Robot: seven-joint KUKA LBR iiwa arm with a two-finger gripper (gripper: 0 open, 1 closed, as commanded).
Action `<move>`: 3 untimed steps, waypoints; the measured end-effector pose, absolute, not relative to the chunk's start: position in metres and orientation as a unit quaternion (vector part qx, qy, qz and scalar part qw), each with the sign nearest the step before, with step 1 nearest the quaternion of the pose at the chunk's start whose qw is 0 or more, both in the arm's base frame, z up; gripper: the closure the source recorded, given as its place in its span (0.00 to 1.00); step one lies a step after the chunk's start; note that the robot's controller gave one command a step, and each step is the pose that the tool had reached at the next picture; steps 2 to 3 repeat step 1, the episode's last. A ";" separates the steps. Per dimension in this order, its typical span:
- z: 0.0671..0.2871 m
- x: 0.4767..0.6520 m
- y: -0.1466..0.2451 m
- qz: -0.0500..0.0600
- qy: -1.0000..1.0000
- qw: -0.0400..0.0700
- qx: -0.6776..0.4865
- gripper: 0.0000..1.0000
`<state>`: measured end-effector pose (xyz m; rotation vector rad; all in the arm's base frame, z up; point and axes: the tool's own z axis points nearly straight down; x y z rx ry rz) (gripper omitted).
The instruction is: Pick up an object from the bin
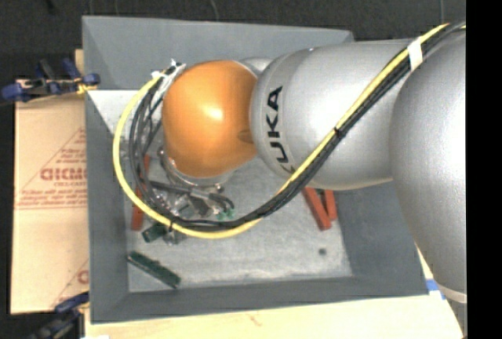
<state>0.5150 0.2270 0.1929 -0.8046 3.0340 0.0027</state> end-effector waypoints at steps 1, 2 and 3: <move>0.241 0.519 0.215 0.000 0.968 0.001 -0.250 1.00; 0.241 0.519 0.215 0.000 0.968 0.001 -0.250 1.00; 0.241 0.519 0.215 0.000 0.968 0.001 -0.250 1.00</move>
Offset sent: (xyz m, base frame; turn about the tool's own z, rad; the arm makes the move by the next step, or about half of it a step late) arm -0.0033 0.0114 0.0745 0.0293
